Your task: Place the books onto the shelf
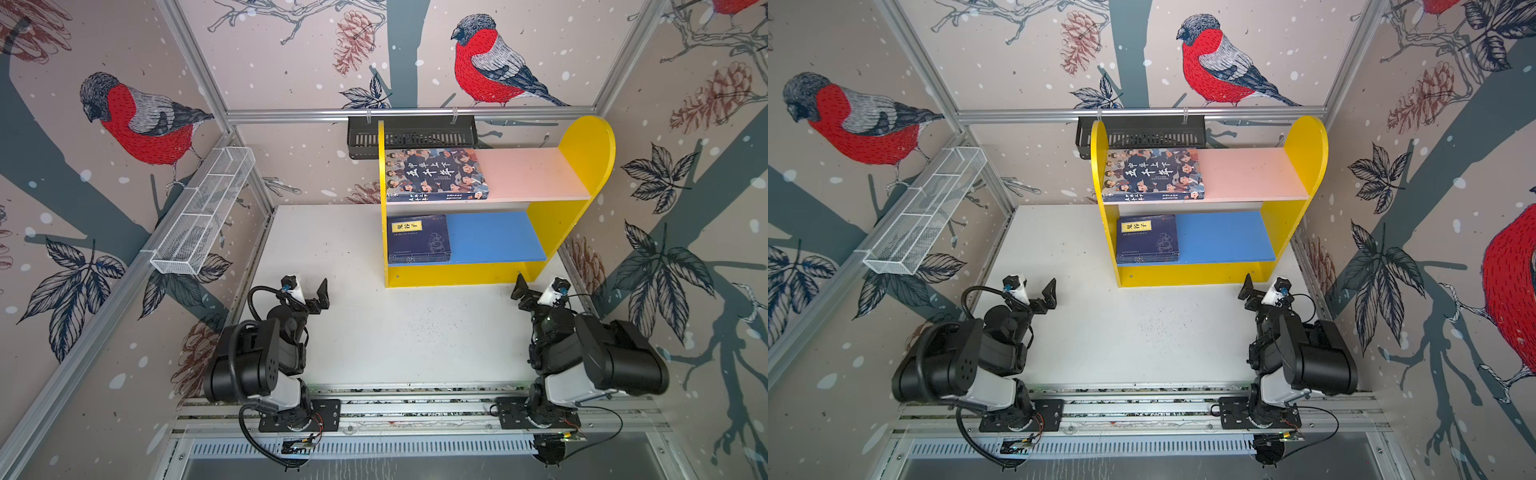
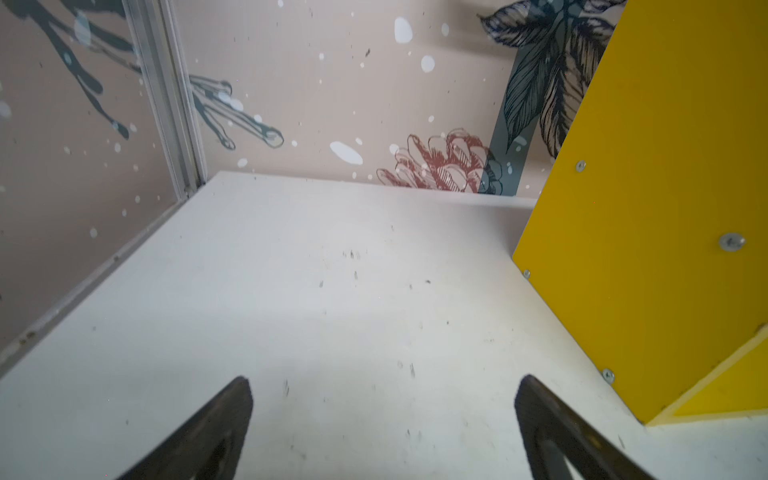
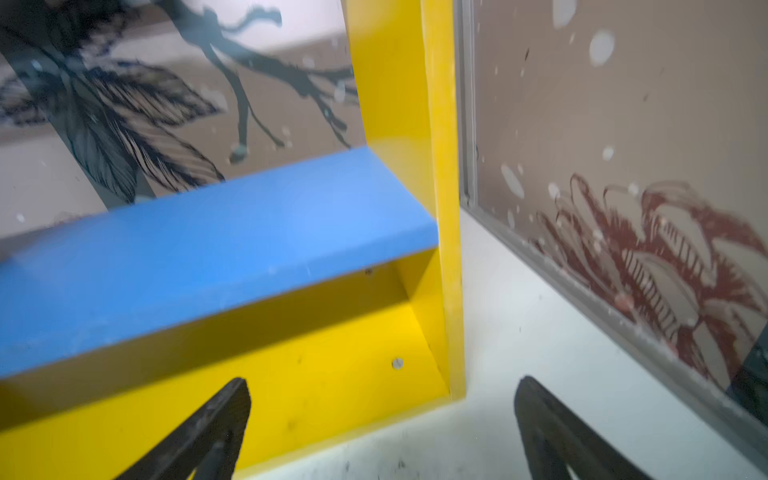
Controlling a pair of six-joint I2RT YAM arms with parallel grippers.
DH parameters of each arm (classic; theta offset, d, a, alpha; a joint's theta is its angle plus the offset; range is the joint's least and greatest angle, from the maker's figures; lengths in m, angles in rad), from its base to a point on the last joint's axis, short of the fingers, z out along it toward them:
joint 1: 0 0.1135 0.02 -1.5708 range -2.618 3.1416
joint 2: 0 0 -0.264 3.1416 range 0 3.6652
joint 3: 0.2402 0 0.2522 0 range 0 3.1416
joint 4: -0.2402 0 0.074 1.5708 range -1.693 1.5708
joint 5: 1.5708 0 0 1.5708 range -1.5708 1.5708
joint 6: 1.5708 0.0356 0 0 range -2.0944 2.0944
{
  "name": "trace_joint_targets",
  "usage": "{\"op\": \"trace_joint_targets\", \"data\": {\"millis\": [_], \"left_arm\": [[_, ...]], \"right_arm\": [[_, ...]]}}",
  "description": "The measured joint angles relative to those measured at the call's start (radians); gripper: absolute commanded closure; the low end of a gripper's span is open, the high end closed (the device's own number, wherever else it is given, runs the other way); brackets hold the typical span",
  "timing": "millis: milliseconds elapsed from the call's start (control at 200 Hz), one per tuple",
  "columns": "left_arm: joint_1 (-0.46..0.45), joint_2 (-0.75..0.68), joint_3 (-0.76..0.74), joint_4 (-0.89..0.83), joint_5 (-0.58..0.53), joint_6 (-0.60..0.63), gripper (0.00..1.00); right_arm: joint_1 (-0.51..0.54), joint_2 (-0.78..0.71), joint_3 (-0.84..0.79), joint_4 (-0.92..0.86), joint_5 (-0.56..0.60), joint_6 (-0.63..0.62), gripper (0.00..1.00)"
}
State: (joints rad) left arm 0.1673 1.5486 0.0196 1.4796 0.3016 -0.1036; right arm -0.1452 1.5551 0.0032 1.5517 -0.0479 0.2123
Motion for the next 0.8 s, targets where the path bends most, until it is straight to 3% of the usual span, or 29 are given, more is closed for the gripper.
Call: {"op": "trace_joint_targets", "data": {"millis": [470,800], "left_arm": [[-0.001,0.073,0.027,0.093,0.009,-0.002,0.01],[-0.001,0.067,0.043,0.101,0.032,0.004,0.01]], "right_arm": [[0.013,0.002,0.020,0.048,-0.055,-0.010,0.00],[0.099,-0.022,0.161,-0.144,0.045,-0.080,0.00]]}}
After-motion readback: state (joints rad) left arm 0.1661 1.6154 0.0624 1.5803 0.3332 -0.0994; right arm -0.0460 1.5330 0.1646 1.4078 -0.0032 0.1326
